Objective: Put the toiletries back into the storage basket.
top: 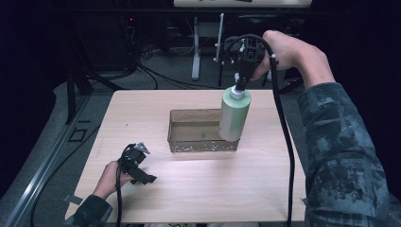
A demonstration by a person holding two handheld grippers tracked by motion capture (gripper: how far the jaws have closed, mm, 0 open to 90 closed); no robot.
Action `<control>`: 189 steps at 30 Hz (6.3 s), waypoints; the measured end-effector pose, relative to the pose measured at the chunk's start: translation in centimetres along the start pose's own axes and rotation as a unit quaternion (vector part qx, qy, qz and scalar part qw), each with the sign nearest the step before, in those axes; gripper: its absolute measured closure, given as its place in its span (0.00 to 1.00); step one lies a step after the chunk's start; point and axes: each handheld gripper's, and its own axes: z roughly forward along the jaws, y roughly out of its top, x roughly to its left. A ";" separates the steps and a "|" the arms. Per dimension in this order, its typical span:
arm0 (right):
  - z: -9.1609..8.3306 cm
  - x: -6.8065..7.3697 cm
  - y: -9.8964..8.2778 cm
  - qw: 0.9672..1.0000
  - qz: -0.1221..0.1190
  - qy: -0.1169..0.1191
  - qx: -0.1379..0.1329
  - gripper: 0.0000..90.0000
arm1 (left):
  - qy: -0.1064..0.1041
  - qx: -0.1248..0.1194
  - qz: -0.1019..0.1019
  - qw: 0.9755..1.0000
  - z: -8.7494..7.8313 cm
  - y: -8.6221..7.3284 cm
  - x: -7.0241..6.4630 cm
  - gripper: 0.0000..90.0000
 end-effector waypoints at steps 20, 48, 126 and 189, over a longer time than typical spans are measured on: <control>1.4 -1.5 0.5 1.000 0.019 -0.008 0.000 0.70 | 0.000 0.001 0.004 1.000 0.0 0.0 -0.1 0.00; 4.1 -2.6 1.2 1.000 0.026 -0.011 -0.001 0.70 | 0.003 0.001 0.007 1.000 -0.1 0.0 -0.1 0.00; 11.8 -2.9 -0.3 0.997 0.071 0.011 -0.014 0.69 | 0.006 0.003 0.011 1.000 0.0 0.1 -0.2 0.00; 18.8 4.0 -14.1 0.948 0.254 -0.034 -0.190 0.00 | 0.002 0.012 0.017 1.000 0.4 0.3 -0.5 0.00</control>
